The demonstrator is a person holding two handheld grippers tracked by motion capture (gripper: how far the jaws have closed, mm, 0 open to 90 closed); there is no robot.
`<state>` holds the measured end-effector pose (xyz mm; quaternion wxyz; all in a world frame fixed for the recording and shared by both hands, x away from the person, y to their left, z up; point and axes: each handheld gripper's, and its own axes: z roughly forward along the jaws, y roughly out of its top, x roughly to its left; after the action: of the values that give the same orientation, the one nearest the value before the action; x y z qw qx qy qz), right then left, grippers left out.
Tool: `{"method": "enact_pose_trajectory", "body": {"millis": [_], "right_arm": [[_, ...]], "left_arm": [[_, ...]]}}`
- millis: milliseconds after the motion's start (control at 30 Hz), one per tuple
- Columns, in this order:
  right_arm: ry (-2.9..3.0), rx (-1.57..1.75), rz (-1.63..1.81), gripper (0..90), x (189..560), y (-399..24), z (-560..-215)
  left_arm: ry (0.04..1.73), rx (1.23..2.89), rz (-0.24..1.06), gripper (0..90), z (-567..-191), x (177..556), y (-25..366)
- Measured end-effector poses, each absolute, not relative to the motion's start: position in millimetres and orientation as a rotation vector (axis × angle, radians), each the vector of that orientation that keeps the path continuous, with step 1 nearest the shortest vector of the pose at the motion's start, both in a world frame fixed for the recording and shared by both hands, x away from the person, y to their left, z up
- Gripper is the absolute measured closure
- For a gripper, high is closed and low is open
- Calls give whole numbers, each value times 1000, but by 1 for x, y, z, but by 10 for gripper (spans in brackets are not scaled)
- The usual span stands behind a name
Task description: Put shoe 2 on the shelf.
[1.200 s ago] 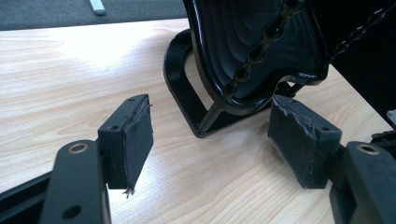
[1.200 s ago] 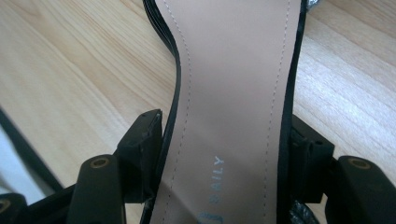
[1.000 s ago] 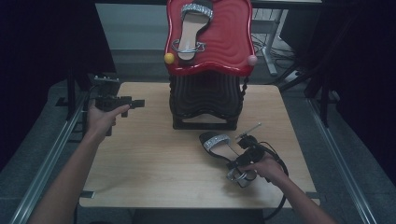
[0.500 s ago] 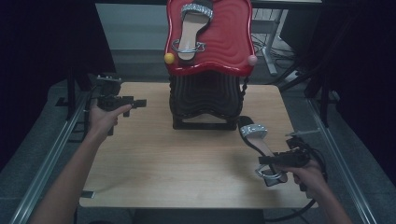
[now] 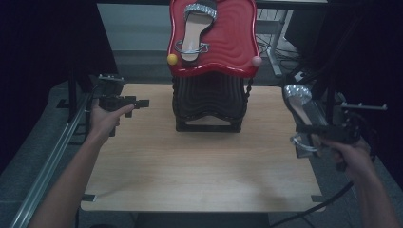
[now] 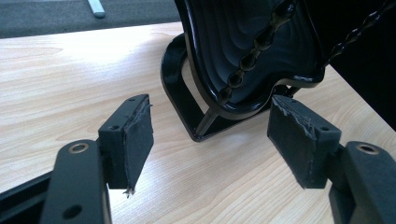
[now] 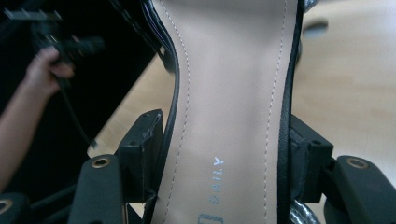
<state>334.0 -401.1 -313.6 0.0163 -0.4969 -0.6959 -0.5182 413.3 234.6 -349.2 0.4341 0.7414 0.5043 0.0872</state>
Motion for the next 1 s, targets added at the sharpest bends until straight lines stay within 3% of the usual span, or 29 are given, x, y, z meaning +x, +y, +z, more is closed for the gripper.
{"method": "enact_pose_trajectory", "body": {"millis": [300, 467, 500, 633, 1000], "right_arm": [[-2175, -1522, -1666, 384, 377, -385, -233], [-2237, -1506, -1631, 384, 408, -340, -190], [-2240, -1515, -1616, 384, 425, -314, -174], [-2267, -1585, -1568, 384, 456, -274, -159], [-2260, -1792, -1527, 384, 518, -222, -159]], "left_arm": [[1260, 1863, 213, 309, -352, 415, 231], [1258, 1862, 218, 309, -349, 414, 231], [1258, 1859, 218, 309, -348, 413, 231], [1254, 1847, 219, 309, -347, 411, 232], [1256, 1834, 241, 309, -340, 406, 240]]}}
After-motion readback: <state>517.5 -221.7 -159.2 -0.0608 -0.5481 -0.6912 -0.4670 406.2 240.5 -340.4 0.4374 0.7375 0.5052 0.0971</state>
